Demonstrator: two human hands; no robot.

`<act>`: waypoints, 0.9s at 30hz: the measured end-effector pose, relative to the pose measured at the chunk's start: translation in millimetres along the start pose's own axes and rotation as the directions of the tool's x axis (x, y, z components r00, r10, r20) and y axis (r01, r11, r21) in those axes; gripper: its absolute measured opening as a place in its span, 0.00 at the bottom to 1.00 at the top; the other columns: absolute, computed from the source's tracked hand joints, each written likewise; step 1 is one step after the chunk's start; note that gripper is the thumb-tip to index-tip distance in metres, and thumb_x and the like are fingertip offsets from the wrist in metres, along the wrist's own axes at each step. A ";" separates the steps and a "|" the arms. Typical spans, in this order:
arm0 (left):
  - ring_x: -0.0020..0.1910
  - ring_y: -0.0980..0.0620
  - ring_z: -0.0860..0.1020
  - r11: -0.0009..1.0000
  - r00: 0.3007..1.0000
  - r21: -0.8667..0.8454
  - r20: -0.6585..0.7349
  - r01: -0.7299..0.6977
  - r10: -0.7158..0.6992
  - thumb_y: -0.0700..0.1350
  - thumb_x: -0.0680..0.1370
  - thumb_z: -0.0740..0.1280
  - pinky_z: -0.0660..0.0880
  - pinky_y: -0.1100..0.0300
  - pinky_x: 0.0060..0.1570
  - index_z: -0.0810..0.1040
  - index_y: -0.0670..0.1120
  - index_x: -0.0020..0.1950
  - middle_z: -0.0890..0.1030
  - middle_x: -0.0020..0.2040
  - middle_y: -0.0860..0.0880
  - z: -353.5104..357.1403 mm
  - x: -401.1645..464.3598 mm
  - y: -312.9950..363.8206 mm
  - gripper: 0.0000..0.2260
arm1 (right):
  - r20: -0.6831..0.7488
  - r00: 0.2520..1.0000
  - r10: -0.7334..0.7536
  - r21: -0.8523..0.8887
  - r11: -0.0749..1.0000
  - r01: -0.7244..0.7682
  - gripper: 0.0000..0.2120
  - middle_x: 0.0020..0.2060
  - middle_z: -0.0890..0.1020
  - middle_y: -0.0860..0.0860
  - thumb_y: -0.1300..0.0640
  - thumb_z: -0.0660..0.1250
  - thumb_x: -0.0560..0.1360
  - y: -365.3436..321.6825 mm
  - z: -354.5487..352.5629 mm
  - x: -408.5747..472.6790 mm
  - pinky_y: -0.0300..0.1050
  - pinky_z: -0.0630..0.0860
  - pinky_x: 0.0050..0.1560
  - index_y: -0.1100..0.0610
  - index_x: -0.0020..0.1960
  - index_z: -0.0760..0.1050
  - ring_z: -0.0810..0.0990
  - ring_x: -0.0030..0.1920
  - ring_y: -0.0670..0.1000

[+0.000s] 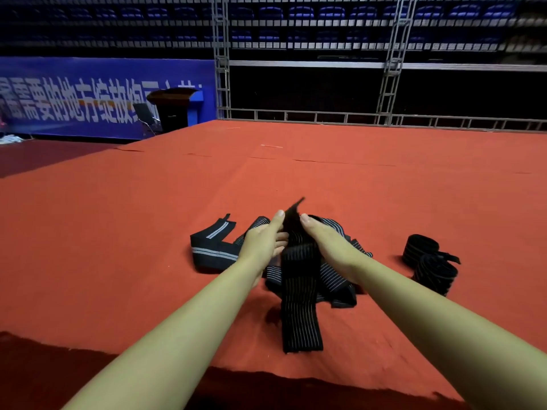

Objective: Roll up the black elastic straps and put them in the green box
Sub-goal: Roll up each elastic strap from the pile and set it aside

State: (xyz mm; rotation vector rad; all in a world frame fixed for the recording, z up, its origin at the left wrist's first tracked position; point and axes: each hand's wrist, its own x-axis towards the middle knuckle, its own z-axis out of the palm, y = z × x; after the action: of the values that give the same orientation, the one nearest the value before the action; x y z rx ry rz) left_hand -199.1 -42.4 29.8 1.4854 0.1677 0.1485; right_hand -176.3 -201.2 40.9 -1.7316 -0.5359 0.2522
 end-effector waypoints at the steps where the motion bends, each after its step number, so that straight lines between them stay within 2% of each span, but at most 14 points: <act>1: 0.51 0.50 0.85 1.000 0.999 0.010 0.036 0.027 -0.028 0.63 0.80 0.66 0.80 0.54 0.59 0.84 0.44 0.55 0.87 0.51 0.45 0.8 -1.7 0.4 0.23 | 0.061 0.998 0.025 0.016 1.000 -0.026 0.19 0.61 0.81 0.38 0.45 0.50 0.87 -3.7 5.0 -3.2 0.34 0.72 0.67 0.49 0.70 0.74 0.77 0.64 0.34; 3: 0.51 0.49 0.86 0.998 0.995 0.016 0.072 0.064 -0.065 0.71 0.74 0.67 0.79 0.52 0.58 0.87 0.45 0.54 0.88 0.49 0.46 -0.5 -5.5 0.6 0.29 | 0.140 0.989 0.047 0.063 0.996 -0.056 0.20 0.58 0.78 0.31 0.46 0.43 0.88 -5.1 10.5 -2.7 0.22 0.70 0.56 0.45 0.70 0.69 0.76 0.58 0.26; 4: 0.51 0.48 0.86 0.998 0.996 0.018 0.055 0.064 -0.065 0.73 0.71 0.68 0.79 0.49 0.58 0.87 0.46 0.53 0.88 0.48 0.46 -1.4 -5.8 -0.1 0.31 | 0.150 0.988 0.047 0.072 0.996 -0.058 0.21 0.57 0.77 0.29 0.45 0.42 0.87 -2.8 11.4 -1.8 0.21 0.69 0.55 0.43 0.70 0.69 0.75 0.57 0.24; 7: 0.49 0.44 0.86 0.999 0.994 0.046 -0.113 0.013 -0.007 0.67 0.75 0.69 0.80 0.43 0.59 0.85 0.45 0.51 0.87 0.47 0.45 -5.8 -4.7 -3.1 0.25 | 0.119 0.993 0.009 0.055 0.998 -0.016 0.22 0.59 0.81 0.34 0.41 0.47 0.86 0.7 10.8 -1.0 0.30 0.72 0.60 0.43 0.73 0.73 0.78 0.61 0.33; 9: 0.49 0.41 0.85 0.999 0.989 0.045 -0.144 -0.007 0.014 0.67 0.74 0.68 0.80 0.39 0.58 0.83 0.44 0.51 0.87 0.47 0.43 -9.9 -5.8 -2.9 0.26 | 0.053 0.998 -0.029 0.087 0.996 0.025 0.18 0.51 0.82 0.40 0.45 0.60 0.85 4.7 8.6 1.7 0.34 0.75 0.55 0.46 0.73 0.71 0.82 0.52 0.40; 12: 0.50 0.41 0.86 0.997 0.994 0.040 -0.091 -0.061 0.064 0.64 0.74 0.70 0.82 0.44 0.53 0.85 0.45 0.52 0.87 0.48 0.44 -17.2 -8.2 -0.1 0.23 | 0.031 1.000 0.004 0.122 0.993 -0.008 0.30 0.50 0.83 0.49 0.48 0.75 0.74 8.9 3.7 2.5 0.42 0.78 0.57 0.49 0.73 0.69 0.83 0.49 0.47; 14: 0.48 0.43 0.86 0.995 0.991 0.020 -0.092 -0.093 0.094 0.55 0.77 0.73 0.84 0.46 0.50 0.84 0.43 0.53 0.87 0.48 0.44 -23.3 -6.7 3.1 0.16 | 0.079 0.996 0.041 0.141 0.989 -0.052 0.27 0.50 0.85 0.53 0.49 0.77 0.71 12.3 1.9 1.0 0.44 0.79 0.55 0.55 0.67 0.77 0.84 0.51 0.52; 16: 0.43 0.49 0.86 0.991 0.989 0.023 -0.067 -0.130 0.131 0.48 0.79 0.73 0.82 0.56 0.40 0.83 0.42 0.54 0.87 0.47 0.44 -28.8 -7.2 6.5 0.10 | 0.119 0.990 0.071 0.121 0.989 -0.086 0.19 0.52 0.86 0.61 0.49 0.77 0.73 13.4 1.3 -3.3 0.50 0.78 0.53 0.60 0.58 0.83 0.83 0.50 0.58; 17: 0.40 0.51 0.85 0.989 0.987 0.035 -0.070 -0.143 0.145 0.47 0.79 0.73 0.81 0.59 0.38 0.84 0.43 0.53 0.87 0.46 0.45 -31.3 -7.6 8.4 0.08 | 0.125 0.989 0.078 0.100 0.991 -0.091 0.20 0.53 0.85 0.65 0.47 0.77 0.73 14.5 0.0 -4.4 0.54 0.75 0.53 0.63 0.55 0.83 0.82 0.50 0.60; 20: 0.43 0.49 0.84 0.991 0.975 0.028 -0.176 -0.133 0.136 0.48 0.77 0.74 0.81 0.51 0.48 0.85 0.47 0.47 0.87 0.44 0.48 -48.0 0.7 6.7 0.05 | 0.173 0.979 0.104 0.063 0.991 -0.116 0.33 0.58 0.81 0.71 0.42 0.79 0.71 14.2 -3.2 -10.3 0.59 0.69 0.58 0.72 0.56 0.78 0.79 0.53 0.62; 21: 0.44 0.48 0.84 0.993 0.970 0.016 -0.211 -0.121 0.121 0.48 0.77 0.74 0.80 0.48 0.52 0.85 0.47 0.46 0.87 0.44 0.48 -54.5 3.7 5.1 0.05 | 0.194 0.975 0.112 0.074 0.989 -0.129 0.34 0.58 0.81 0.70 0.43 0.78 0.71 14.8 -5.5 -11.6 0.59 0.70 0.61 0.73 0.57 0.77 0.79 0.55 0.62; 23: 0.44 0.47 0.84 0.997 0.959 0.013 -0.273 -0.079 0.080 0.46 0.78 0.73 0.80 0.49 0.52 0.85 0.46 0.47 0.87 0.43 0.48 -67.0 8.6 -0.8 0.04 | 0.231 0.962 0.144 0.087 0.982 -0.168 0.27 0.57 0.83 0.63 0.45 0.78 0.72 17.4 -12.8 -13.4 0.56 0.73 0.65 0.68 0.58 0.80 0.81 0.57 0.61; 25: 0.41 0.47 0.82 0.998 0.934 0.048 -0.355 -0.030 0.045 0.44 0.79 0.71 0.77 0.54 0.47 0.84 0.45 0.48 0.85 0.41 0.49 -82.8 12.7 -12.5 0.04 | 0.219 0.960 0.175 0.016 0.983 -0.183 0.15 0.48 0.85 0.56 0.48 0.76 0.74 24.4 -22.4 -16.8 0.48 0.79 0.52 0.60 0.48 0.81 0.84 0.49 0.55; 27: 0.40 0.48 0.79 0.995 0.908 0.093 -0.419 0.031 0.011 0.42 0.78 0.70 0.73 0.56 0.44 0.84 0.45 0.44 0.82 0.39 0.49 -101.7 13.5 -30.4 0.04 | 0.168 0.962 0.217 -0.114 0.973 -0.199 0.12 0.38 0.80 0.51 0.49 0.74 0.77 36.9 -31.8 -22.6 0.39 0.73 0.35 0.55 0.41 0.77 0.78 0.36 0.47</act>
State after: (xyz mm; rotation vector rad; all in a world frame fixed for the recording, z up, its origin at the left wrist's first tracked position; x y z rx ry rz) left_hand -206.6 57.2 -8.7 1.5344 0.5370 0.4587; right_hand -173.9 -245.0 10.0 -1.8714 -0.5025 0.5448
